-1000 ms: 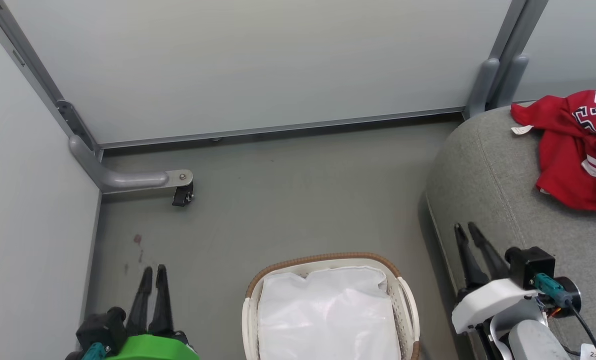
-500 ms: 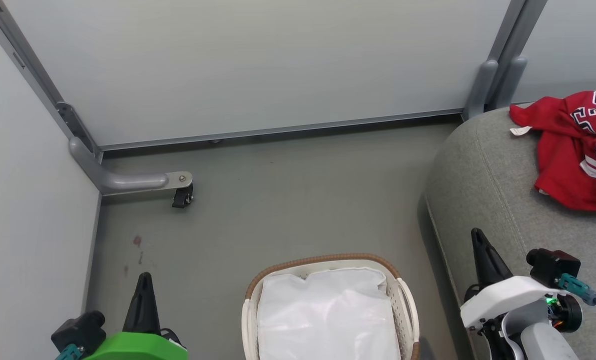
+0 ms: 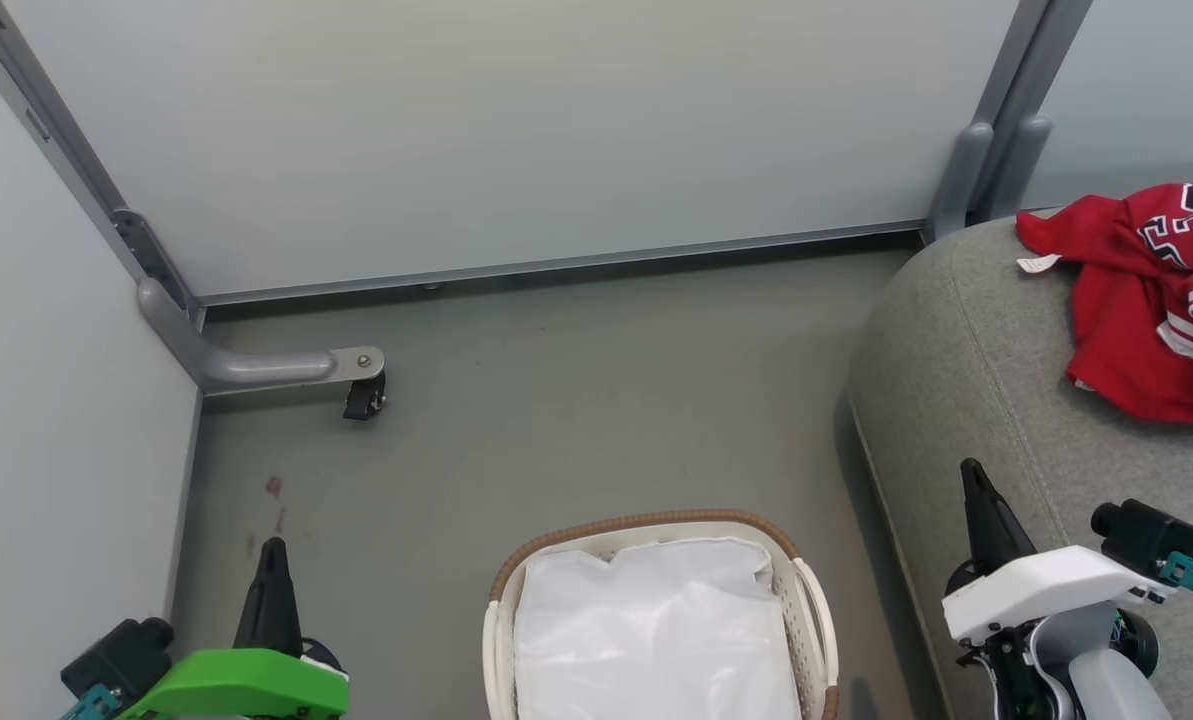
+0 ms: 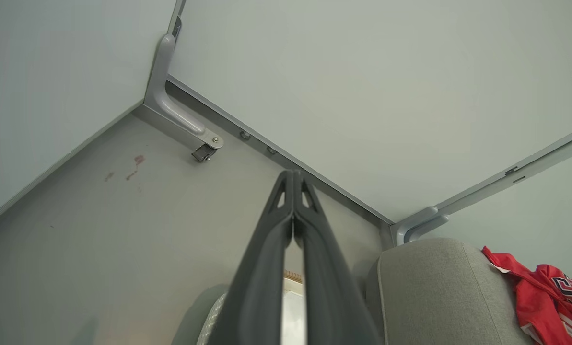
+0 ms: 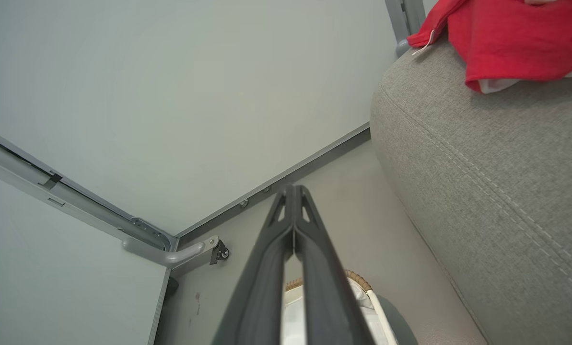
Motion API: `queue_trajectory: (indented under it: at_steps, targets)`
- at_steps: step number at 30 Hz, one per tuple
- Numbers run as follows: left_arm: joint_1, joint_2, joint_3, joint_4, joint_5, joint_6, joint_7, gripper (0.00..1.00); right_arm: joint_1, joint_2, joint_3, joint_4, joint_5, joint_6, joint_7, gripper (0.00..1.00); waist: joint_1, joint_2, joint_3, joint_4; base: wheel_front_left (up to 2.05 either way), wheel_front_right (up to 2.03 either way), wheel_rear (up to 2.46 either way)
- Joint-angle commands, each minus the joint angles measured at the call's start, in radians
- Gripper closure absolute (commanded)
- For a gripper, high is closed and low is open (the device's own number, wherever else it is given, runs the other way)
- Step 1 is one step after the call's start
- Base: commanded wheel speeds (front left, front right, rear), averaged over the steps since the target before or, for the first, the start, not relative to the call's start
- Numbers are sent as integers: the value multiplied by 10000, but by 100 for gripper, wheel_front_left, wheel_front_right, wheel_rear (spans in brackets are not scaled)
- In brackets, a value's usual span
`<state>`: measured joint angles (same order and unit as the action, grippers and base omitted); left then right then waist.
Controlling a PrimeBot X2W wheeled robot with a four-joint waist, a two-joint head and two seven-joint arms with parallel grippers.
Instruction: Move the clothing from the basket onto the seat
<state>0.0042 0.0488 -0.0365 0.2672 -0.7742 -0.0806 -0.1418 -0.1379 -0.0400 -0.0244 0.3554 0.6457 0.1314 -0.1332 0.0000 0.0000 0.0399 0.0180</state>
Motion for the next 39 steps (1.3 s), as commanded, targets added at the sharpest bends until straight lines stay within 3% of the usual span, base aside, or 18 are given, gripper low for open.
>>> queue_trajectory:
  at_steps: [1,39]
  targets:
    - [-302,80,76,-135,-347,-68,79,100,-57,-56,-67,-205,366,-3,86,100,0,0,-5,-3,0,0,0]
    - [-755,108,745,-205,-4398,-293,1275,100,140,-92,-490,-679,4991,-6,1282,100,0,0,-147,-72,0,0,0]
